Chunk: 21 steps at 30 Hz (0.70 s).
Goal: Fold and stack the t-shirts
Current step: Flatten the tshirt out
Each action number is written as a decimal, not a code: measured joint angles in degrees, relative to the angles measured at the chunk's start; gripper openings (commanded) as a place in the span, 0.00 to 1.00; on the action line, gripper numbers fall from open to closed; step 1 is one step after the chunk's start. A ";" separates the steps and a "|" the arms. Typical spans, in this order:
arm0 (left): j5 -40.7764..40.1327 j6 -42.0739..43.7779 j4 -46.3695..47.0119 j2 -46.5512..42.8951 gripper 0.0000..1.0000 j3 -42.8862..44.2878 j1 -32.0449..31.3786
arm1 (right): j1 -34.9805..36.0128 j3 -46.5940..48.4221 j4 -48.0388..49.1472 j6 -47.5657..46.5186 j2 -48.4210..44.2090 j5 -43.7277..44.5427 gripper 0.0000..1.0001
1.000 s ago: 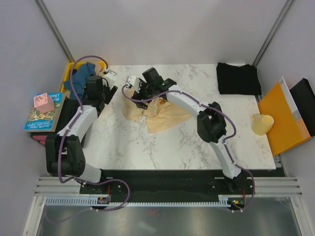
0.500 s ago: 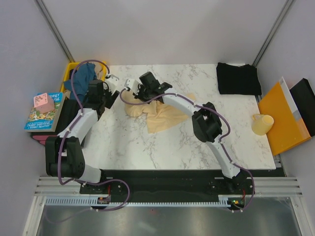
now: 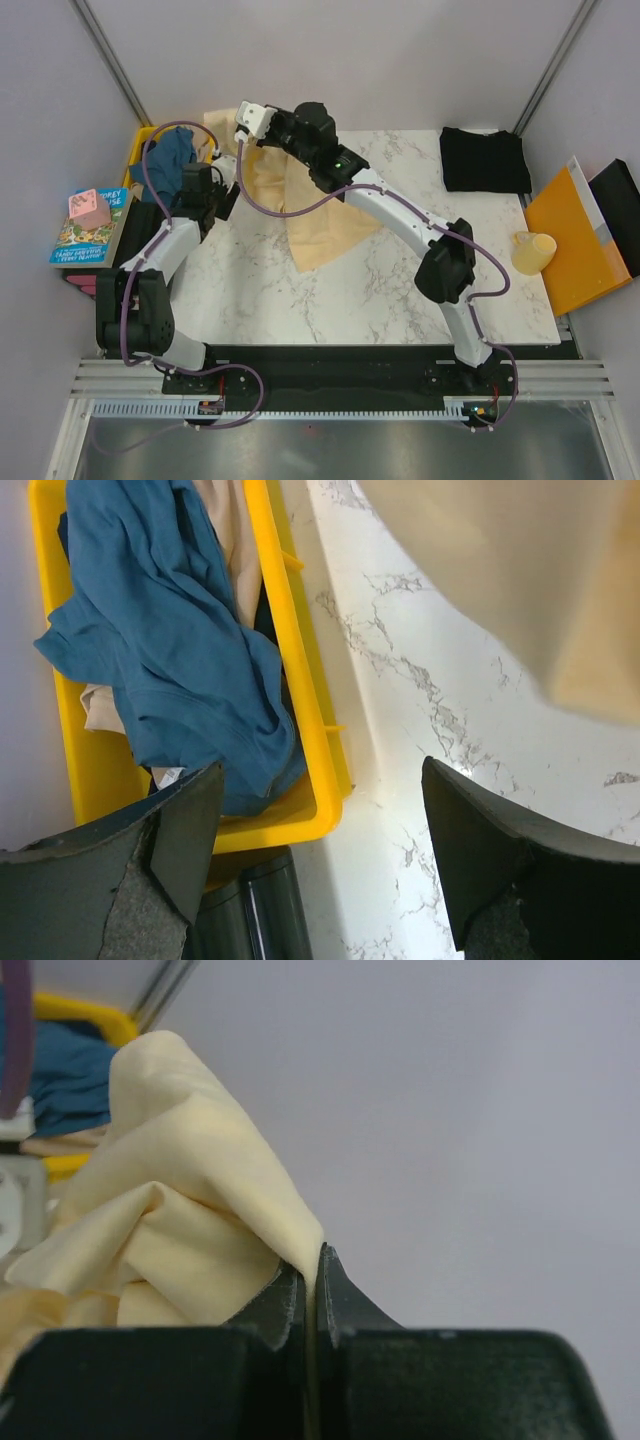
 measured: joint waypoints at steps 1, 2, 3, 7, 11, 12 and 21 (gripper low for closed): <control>0.07 -0.42 -0.02 0.17 0.86 0.31 0.00 | 0.11 -0.02 2.51 -1.22 -0.37 1.42 0.00; 0.15 -0.83 -0.02 0.31 0.86 0.70 0.00 | 0.22 -0.44 5.68 -2.58 -0.79 3.02 0.00; 0.22 -1.18 -0.02 0.31 0.86 1.07 0.00 | 0.24 -1.18 9.07 -4.11 -1.27 4.63 0.00; 0.66 -2.05 0.09 0.31 0.85 2.45 -0.02 | -0.15 -5.14 19.43 -11.32 -3.74 11.32 0.00; 1.70 -2.40 0.04 0.31 0.84 3.39 -0.09 | -2.16 -12.11 29.00 -20.50 -7.34 20.15 0.00; 1.73 -2.43 0.07 0.31 0.84 3.48 -0.13 | -3.15 -15.34 30.77 -22.14 -9.01 22.36 0.00; 4.00 -2.43 0.04 0.31 0.84 4.35 -1.33 | -15.98 -47.23 29.09 -25.22 -26.16 39.26 0.00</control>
